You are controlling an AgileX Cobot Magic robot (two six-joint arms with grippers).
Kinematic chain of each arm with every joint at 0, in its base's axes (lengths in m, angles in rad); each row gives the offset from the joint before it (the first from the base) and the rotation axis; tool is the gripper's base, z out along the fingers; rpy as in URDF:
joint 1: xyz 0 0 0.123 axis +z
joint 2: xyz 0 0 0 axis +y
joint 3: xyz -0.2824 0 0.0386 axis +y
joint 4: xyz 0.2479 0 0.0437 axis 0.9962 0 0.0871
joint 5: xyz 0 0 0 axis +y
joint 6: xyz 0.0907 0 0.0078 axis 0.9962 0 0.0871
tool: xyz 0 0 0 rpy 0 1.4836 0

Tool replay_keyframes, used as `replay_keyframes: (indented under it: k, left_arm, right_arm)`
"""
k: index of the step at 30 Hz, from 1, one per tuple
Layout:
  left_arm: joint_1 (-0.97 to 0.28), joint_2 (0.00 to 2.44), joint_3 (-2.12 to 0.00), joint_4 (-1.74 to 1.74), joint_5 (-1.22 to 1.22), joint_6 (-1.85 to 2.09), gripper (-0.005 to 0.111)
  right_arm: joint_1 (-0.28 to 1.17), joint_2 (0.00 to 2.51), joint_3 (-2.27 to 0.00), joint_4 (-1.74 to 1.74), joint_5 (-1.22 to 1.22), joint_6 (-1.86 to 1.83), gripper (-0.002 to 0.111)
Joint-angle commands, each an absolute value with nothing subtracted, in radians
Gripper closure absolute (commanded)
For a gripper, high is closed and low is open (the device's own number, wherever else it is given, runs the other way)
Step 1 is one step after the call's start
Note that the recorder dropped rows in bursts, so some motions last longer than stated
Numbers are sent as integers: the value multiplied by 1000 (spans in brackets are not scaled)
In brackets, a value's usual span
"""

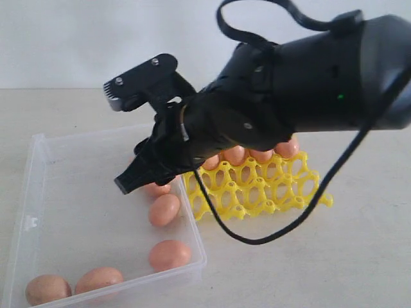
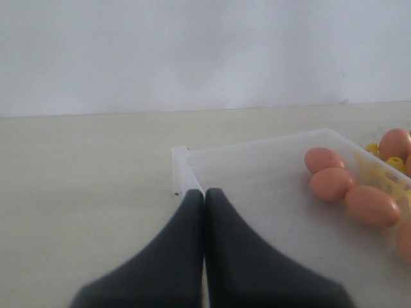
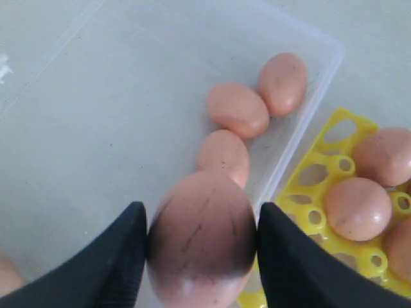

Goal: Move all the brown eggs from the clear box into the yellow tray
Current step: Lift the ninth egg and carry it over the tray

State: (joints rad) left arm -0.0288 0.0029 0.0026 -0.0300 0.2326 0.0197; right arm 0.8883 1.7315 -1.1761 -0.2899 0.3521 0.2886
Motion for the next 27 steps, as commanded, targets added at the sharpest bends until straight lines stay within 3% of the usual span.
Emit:
replay_keyframes:
  k: [1, 6, 16, 27]
  left_arm:
    - [-33, 0, 0, -35, 231, 20, 111]
    - [-33, 0, 0, -35, 231, 20, 111]
    - [-33, 0, 0, -35, 231, 20, 111]
    - [-33, 0, 0, -35, 231, 20, 111]
  right_arm:
    - [810, 1674, -1061, -222, 135, 226, 109]
    - [729, 1684, -983, 12, -7, 28, 109]
    - [717, 1686, -752, 433, -452, -402, 109]
    - [718, 1728, -750, 430, -443, -331, 109]
